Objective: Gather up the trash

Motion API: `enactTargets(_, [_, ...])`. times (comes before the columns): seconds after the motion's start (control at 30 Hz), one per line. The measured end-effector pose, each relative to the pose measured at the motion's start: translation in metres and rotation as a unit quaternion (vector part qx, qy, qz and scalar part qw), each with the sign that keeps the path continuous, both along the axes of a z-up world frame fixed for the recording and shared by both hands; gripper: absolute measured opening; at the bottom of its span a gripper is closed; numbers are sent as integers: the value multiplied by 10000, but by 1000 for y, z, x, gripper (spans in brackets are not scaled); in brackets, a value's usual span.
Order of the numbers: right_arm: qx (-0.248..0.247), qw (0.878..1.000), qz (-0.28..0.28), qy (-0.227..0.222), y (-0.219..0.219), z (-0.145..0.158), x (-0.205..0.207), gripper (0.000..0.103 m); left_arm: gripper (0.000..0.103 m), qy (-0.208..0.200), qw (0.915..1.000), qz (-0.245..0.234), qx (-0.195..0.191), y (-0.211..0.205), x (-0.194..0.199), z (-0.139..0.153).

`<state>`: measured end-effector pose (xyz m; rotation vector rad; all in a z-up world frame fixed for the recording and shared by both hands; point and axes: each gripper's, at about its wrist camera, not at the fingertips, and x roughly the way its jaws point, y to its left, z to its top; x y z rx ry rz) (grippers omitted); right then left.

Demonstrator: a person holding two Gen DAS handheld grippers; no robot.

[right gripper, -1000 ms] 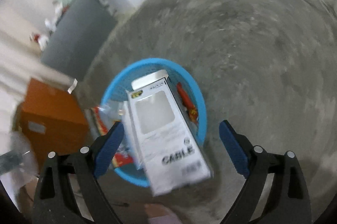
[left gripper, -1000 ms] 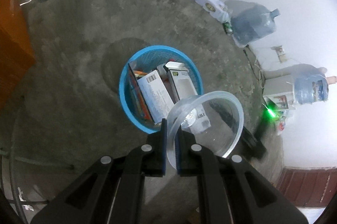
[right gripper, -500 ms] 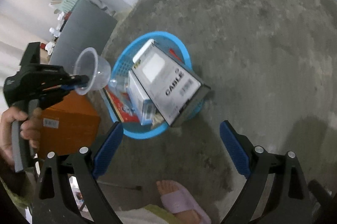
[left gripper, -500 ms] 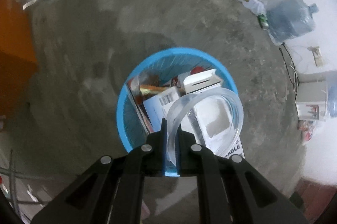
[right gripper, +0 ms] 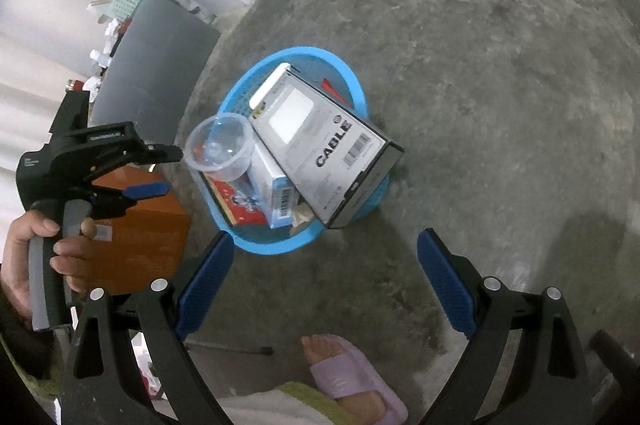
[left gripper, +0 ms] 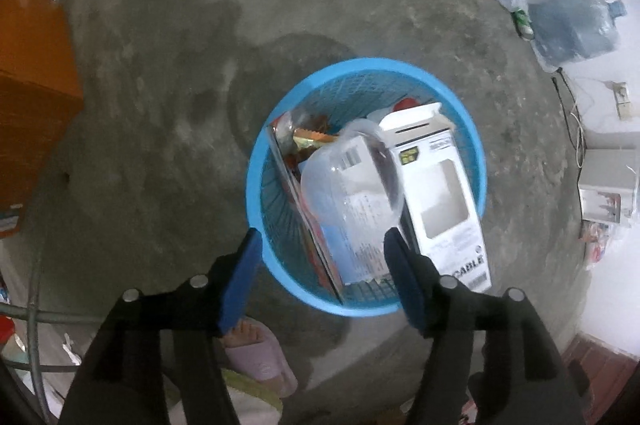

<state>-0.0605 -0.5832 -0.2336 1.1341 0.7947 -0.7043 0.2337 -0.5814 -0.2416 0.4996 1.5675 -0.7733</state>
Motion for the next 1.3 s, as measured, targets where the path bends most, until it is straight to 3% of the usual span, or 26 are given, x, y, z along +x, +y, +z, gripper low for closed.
enactTargets(0.1, [-87, 9999, -3, -69, 6, 12, -2, 89, 62, 49, 9998, 65, -176, 11, 0, 26])
enactTargets(0.3, [-316, 9992, 24, -245, 21, 43, -8, 89, 64, -39, 9959, 100, -899, 54, -5, 108])
enactTargets(0.57, [-791, 9956, 242, -432, 50, 98, -14, 89, 65, -397, 9806, -16, -1920, 165, -37, 210])
enactTargets(0.73, [-1555, 9834, 822, -437, 89, 152, -5, 92, 75, -1193, 9594, -95, -2554, 258, -73, 268])
enactTargets(0.83, [-2365, 9621, 1284, -434, 128, 199, 2, 96, 92, -1760, 9385, 110, -2969, 327, -101, 295])
enactTargets(0.9, [-2762, 9486, 1490, -411, 148, 220, 4, 96, 98, -2104, 9261, 389, -3108, 368, -118, 305])
enactTargets(1.0, [-3307, 9263, 1761, -403, 183, 247, 4, 96, 98, -2666, 9105, 851, -3043, 419, -144, 312])
enactTargets(1.07, [-3428, 9183, 1929, -445, 200, 256, 4, 96, 98, -2956, 8997, 1198, -2981, 447, -159, 315])
enactTargets(1.2, [-3463, 9125, 2114, -518, 231, 267, 2, 96, 98, -3327, 8820, 1964, -2698, 491, -179, 311])
enactTargets(1.3, [-3711, 9020, 2143, -513, 254, 273, 2, 96, 98, -3469, 8765, 2274, -2444, 514, -185, 305])
